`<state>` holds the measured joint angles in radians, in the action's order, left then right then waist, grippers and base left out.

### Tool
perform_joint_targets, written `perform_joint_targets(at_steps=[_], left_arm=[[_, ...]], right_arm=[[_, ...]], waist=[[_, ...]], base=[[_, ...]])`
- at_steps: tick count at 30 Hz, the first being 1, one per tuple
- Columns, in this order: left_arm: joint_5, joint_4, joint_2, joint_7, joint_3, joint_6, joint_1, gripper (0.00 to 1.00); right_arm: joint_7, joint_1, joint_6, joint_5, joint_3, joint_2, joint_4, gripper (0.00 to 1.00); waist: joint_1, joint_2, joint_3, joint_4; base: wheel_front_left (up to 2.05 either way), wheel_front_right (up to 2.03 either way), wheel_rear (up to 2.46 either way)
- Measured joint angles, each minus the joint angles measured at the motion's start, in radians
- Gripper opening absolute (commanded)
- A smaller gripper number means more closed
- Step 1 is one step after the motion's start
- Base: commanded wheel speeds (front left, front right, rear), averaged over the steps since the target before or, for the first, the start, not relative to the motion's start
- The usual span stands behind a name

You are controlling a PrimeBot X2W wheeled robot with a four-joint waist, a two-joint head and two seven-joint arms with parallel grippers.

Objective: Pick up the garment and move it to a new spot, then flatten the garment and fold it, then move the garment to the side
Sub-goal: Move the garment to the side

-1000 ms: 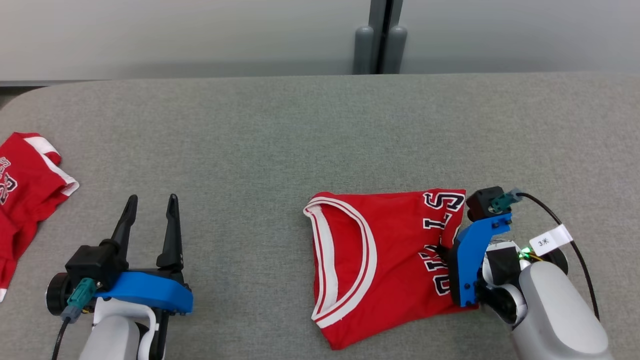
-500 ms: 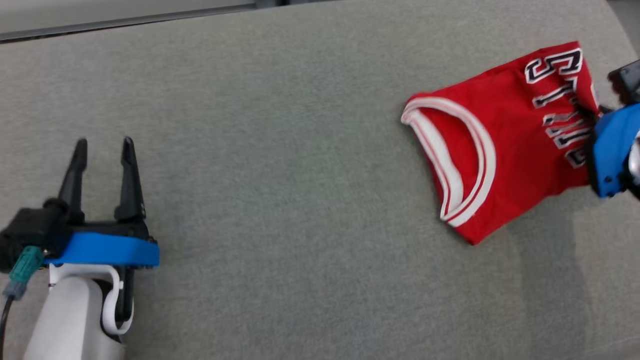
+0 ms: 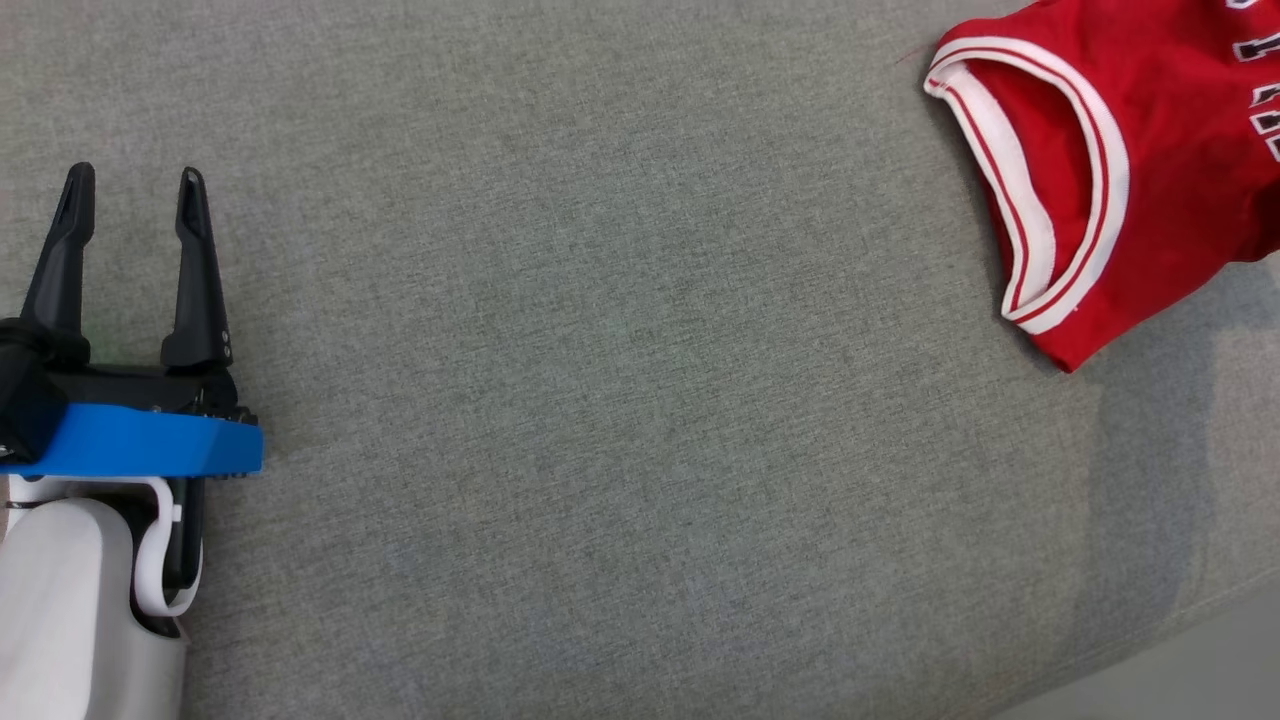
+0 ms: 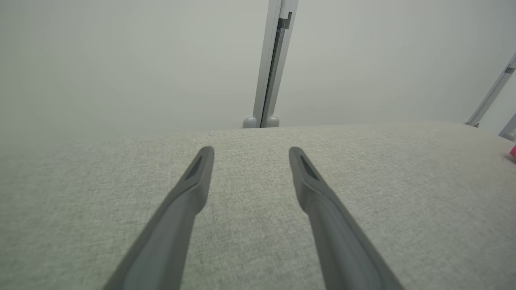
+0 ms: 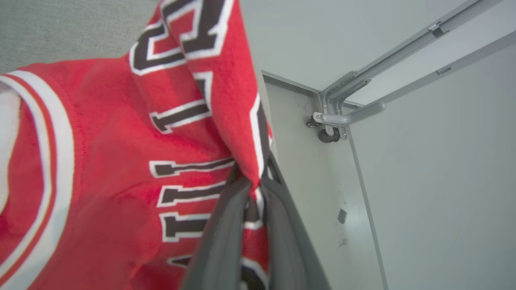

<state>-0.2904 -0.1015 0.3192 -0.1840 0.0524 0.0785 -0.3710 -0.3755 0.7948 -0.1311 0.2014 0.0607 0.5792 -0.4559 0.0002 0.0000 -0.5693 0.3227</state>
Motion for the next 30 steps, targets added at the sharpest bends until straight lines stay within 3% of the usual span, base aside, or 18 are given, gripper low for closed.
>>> perform_joint_targets(at_steps=[7,8,9,10,11,22,30], left_arm=[[0.002,0.042,0.019,0.024,0.003,-0.008,0.002,1.00],[0.002,0.044,0.020,0.026,0.004,-0.008,0.003,1.00],[0.002,0.045,0.020,0.027,0.005,-0.009,0.006,1.00],[0.001,0.045,0.020,0.028,0.006,-0.009,0.008,1.00],[0.000,0.045,0.020,0.028,0.007,-0.011,0.011,1.00],[-0.027,-0.024,-0.019,-0.014,0.031,-0.015,0.041,1.00],[-0.036,-0.131,-0.064,-0.065,0.043,-0.011,0.107,1.00]], right_arm=[[0.069,0.016,0.000,-0.069,-0.078,-0.040,-0.057,0.00],[0.072,0.016,0.000,-0.079,-0.082,-0.042,-0.063,0.05],[0.084,0.016,0.000,-0.090,-0.088,-0.045,-0.067,0.25],[0.098,0.016,0.000,-0.097,-0.096,-0.050,-0.068,0.85],[0.111,0.016,0.000,-0.105,-0.105,-0.053,-0.069,1.00],[0.256,-0.002,0.000,-0.117,-0.057,-0.054,-0.081,1.00],[0.365,-0.182,0.000,0.006,-0.029,-0.176,-0.036,1.00]], waist=[[0.0000,0.0000,-0.014,-0.005],[0.0000,0.0000,-0.011,-0.007],[-0.0001,0.0000,-0.008,-0.010],[0.0000,0.0000,-0.004,-0.012],[0.0000,0.0000,0.000,-0.016],[-0.0001,0.0000,0.097,-0.086],[-0.0004,0.0000,0.264,-0.152]], base=[[0.00,0.00,0.00],[0.00,0.00,0.00],[0.00,0.00,0.00],[0.00,0.00,0.00],[0.00,0.00,0.00],[0.00,0.00,0.00],[0.00,0.00,0.00]])
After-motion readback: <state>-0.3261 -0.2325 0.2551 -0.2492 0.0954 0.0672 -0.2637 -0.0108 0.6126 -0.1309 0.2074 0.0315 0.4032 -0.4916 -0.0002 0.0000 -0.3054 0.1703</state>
